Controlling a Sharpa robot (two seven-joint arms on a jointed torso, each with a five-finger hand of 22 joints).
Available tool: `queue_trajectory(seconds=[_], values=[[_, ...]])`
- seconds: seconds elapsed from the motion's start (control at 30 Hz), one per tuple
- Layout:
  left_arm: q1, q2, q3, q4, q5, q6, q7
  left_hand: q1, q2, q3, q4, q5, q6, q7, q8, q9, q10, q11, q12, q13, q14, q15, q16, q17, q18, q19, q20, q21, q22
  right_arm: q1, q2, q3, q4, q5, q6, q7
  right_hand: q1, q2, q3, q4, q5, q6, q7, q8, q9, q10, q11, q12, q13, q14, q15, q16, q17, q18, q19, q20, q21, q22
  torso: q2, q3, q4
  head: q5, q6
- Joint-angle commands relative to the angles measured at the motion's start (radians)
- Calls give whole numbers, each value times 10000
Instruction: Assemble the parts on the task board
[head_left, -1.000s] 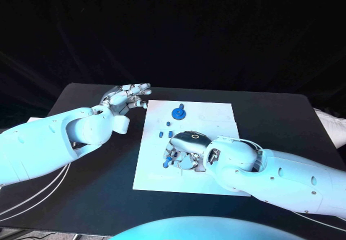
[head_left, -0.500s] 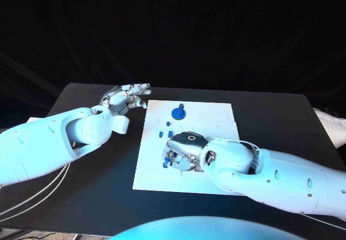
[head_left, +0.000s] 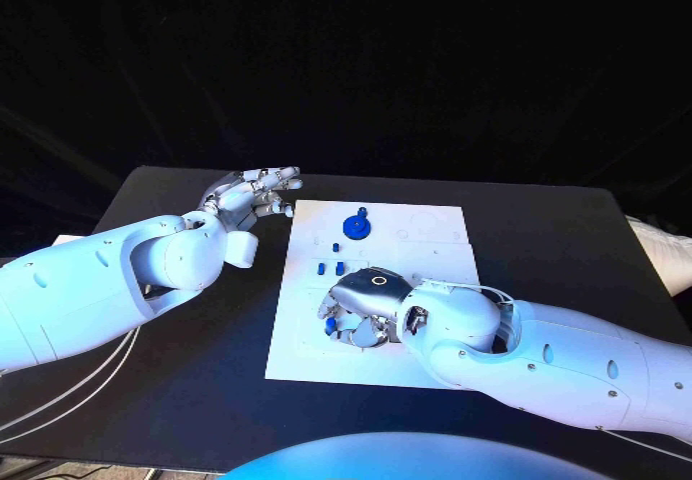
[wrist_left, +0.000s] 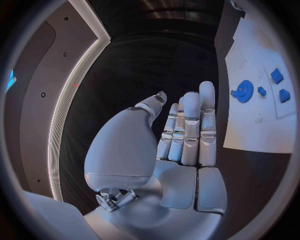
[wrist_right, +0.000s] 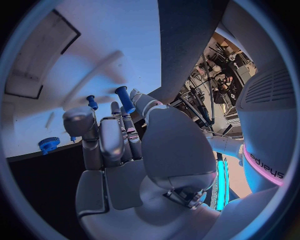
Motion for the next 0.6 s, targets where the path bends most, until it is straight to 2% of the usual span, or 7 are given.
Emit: queue_trajectory(seconds=[0.03,0.23,0.3,0.4,0.5,0.57,0.6], values=[[2,6,2,25,-31,199,18,62,38,-62,20,-14,-74,2,32,-12,-44,-11,31,14,-35,-20,18,-11,191,65,25,-20,-11,-16,-42,-5,28,-19,-658,232,44,-17,-128,1,14,-112,15,-22,-2,-164,18,23,12,191,96,-68,-50,101,-97,1,-70,-82,3,4,2,-4,6],[1,-8,2,26,-49,232,-14,92,61,-89,15,-9,-85,2,39,-10,-69,-10,60,18,-44,-19,24,-27,192,73,27,-42,-26,-45,-202,-5,142,165,-1500,462,78,16,-394,4,29,-328,48,-21,-3,-417,57,63,19,132,125,-196,-269,147,-213,27,-245,-355,6,13,-17,-19,25],[-1,-12,2,26,-56,246,-26,92,61,-89,15,-9,-85,2,39,-10,-69,-10,60,18,-44,-19,24,-27,192,73,27,-42,-26,-56,-369,9,284,350,-1959,600,91,30,-450,8,55,-346,71,-16,1,-454,65,78,22,103,129,-275,-395,165,-257,34,-315,-469,3,19,-19,-53,59],[-10,-21,1,26,-60,256,-36,97,66,-93,14,-9,-88,3,39,-11,-74,-9,64,18,-46,-19,25,-29,192,74,27,-46,-29,-62,-776,137,578,875,-2342,651,168,119,-546,6,169,-285,65,13,20,-204,27,290,61,76,110,-342,-493,174,-265,33,-356,-517,-12,16,-12,-123,79],[-19,-39,-2,32,-63,261,-47,97,66,-93,14,-9,-88,3,39,-11,-74,-9,64,18,-46,-19,25,-29,192,74,27,-46,-29,-29,-1512,329,970,1928,-2416,422,167,223,-566,59,216,-58,74,79,52,496,-49,687,140,86,62,-350,-507,158,-193,2,-296,-416,-39,-10,-11,-260,122],[-21,-55,-4,38,-64,257,-50,97,66,-93,14,-9,-88,3,39,-11,-74,-9,64,18,-46,-19,25,-29,192,74,27,-46,-29,24,-1947,396,1144,2524,-2412,260,112,270,-562,139,254,159,96,154,81,1179,-136,1015,234,170,-4,-151,-220,105,-36,-40,-96,-100,-50,-23,-37,-339,155],[-22,-68,-6,44,-65,251,-51,97,66,-93,14,-9,-88,3,39,-11,-74,-9,64,18,-46,-19,25,-29,192,74,27,-46,-29,67,-2279,432,1265,2857,-2471,179,44,259,-586,207,363,277,55,193,93,1587,-217,1199,306,252,-60,59,81,58,109,-88,103,215,-71,-34,-67,-380,170]])
